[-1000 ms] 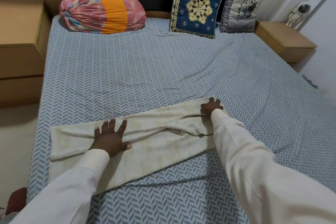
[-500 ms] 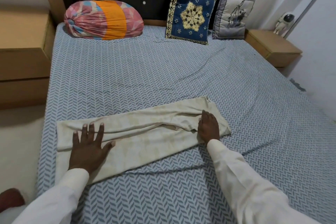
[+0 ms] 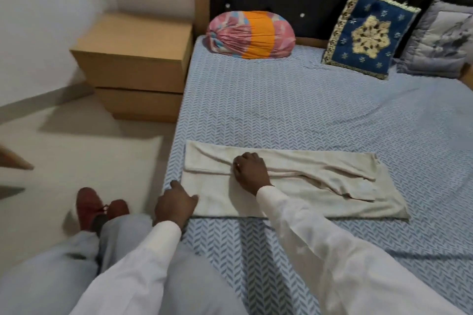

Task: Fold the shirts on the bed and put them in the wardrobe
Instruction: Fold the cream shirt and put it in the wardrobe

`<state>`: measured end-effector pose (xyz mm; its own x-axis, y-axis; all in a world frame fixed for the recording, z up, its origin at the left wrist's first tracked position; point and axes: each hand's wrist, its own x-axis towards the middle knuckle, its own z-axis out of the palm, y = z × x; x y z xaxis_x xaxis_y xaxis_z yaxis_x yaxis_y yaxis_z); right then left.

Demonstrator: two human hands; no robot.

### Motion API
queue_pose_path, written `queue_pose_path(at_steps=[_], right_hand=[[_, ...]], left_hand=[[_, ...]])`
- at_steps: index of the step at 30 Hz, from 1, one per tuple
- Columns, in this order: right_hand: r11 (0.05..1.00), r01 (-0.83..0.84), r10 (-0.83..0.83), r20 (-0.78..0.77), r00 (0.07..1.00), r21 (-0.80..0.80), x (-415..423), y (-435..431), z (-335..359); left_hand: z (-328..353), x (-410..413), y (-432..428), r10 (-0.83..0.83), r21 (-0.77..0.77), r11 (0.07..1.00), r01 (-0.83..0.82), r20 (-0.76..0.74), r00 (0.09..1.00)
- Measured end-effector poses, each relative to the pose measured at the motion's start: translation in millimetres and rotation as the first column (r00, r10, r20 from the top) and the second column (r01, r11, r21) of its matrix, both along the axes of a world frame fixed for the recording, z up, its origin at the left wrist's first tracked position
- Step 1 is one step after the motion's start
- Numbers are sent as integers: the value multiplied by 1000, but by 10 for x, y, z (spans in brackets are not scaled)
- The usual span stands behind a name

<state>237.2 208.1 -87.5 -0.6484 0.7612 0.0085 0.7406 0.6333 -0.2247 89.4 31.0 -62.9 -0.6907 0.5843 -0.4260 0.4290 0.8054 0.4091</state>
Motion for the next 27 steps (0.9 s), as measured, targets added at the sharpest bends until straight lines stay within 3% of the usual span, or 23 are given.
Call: queue_pose_path(at_steps=[5,8,12,15,17,20,22,27], right_hand=[[995,-93,94,26,995,-34,-891,-421,170],[976,26,-8,83,996,-214,-1242,-590,261],[947,164,-124,157,980,-276,-1490,-596,356],[889,221,-200,94,975,-402,-1475,-429,391],[787,249,-326,-39,944,-564,-1315,-259,366],[629,238,-575,-237,783,-740,-901,-26,183],[557,226,-658,-259,707,-799,-641,43,91],[585,328,-663,-204,720,-742,-347,30,63]], left_hand=[[-32,-31,-166,47,116,991,-72,204,978],[-37,-74,-230,53,204,971,-121,312,949],[-64,-95,-214,79,239,953,-183,388,918],[-58,-13,-182,74,296,938,-181,341,937],[-10,92,-159,49,375,914,-152,270,962],[10,276,-95,-83,435,900,30,104,991],[-10,396,-45,-199,402,897,184,-4,980],[-92,516,46,-429,286,859,424,-46,902]])
